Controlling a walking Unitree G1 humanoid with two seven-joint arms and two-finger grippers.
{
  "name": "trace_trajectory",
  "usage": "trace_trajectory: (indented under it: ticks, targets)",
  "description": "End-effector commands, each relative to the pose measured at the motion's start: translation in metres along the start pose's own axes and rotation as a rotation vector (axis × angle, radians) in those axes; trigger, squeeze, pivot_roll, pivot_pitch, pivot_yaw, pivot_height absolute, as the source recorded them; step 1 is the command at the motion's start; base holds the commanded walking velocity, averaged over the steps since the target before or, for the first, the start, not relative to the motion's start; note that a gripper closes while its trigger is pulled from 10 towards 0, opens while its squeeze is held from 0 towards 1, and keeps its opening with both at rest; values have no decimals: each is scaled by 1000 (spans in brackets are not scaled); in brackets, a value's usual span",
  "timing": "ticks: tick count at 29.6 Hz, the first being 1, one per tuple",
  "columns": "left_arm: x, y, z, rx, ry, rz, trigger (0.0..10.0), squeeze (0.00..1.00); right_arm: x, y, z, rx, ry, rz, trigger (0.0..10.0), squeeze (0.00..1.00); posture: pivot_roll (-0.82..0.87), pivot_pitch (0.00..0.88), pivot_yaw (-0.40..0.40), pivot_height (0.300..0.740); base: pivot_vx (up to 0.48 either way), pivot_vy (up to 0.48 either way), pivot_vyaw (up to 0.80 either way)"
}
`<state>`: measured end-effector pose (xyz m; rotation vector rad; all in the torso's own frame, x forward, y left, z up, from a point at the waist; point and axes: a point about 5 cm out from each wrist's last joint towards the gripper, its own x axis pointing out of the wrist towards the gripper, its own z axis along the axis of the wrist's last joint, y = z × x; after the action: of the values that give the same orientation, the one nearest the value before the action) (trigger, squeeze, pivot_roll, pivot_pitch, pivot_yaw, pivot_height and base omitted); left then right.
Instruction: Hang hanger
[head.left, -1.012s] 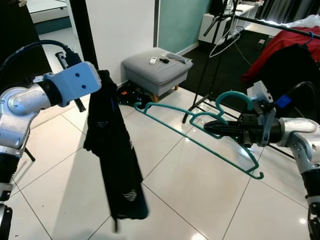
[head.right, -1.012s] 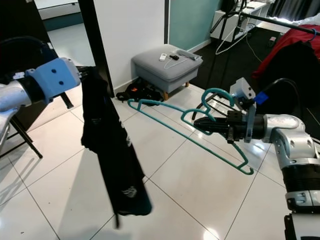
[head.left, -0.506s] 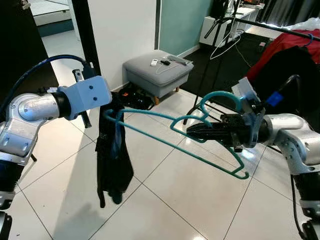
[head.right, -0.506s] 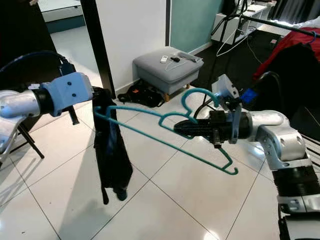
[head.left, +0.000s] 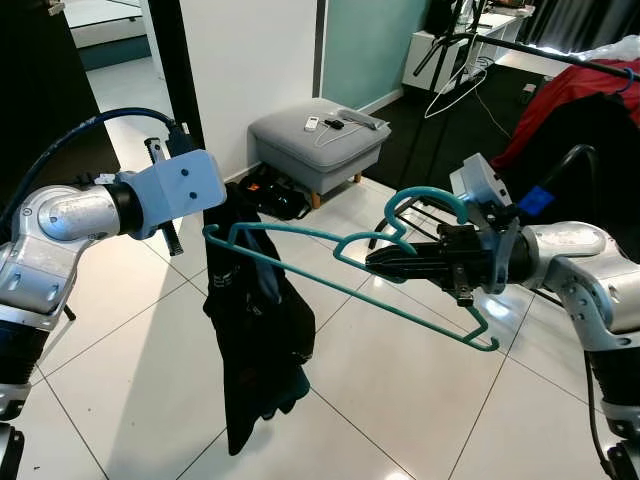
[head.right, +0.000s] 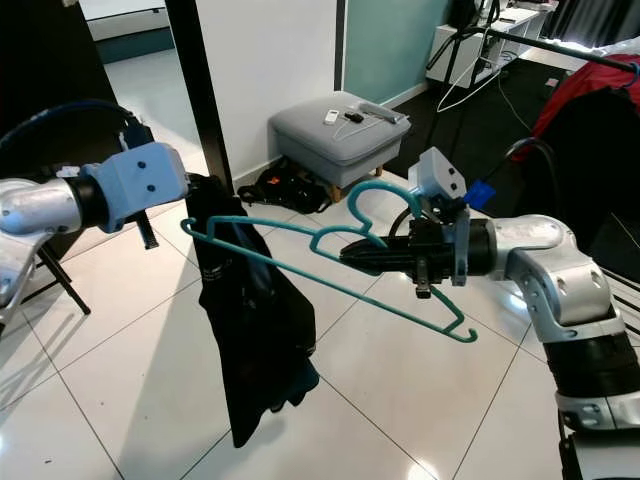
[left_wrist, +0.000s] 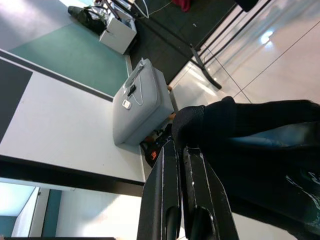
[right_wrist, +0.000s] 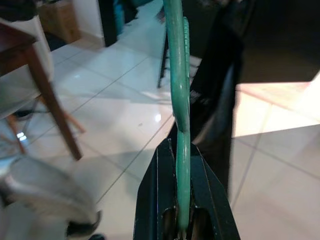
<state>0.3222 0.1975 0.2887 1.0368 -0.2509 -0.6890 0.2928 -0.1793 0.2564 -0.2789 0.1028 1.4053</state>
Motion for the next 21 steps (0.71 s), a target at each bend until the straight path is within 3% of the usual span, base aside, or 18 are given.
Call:
trace_trajectory:
  ticks: [1, 5, 10, 21]
  targets:
    - [-3, 2, 2, 20, 0, 1, 10000, 0, -8, 6, 0, 11, 26, 28, 10000, 0, -22, 34, -44, 740, 0, 0, 0]
    - [-2, 2, 3, 21, -7, 0, 10000, 0, -13, 7, -2, 16, 55, 23, 10000, 0, -22, 34, -44, 740, 0, 0, 0]
    - [-2, 2, 7, 27, -22, -3, 10000, 0, -22, -5, -5, -11, 89, -97, 10000, 0, -19, 23, -45, 740, 0, 0, 0]
    - [-2, 2, 9, 35, -25, -7, 10000, 0, -34, -10, -2, -16, 104, -153, 10000, 0, -18, 21, -47, 740, 0, 0, 0]
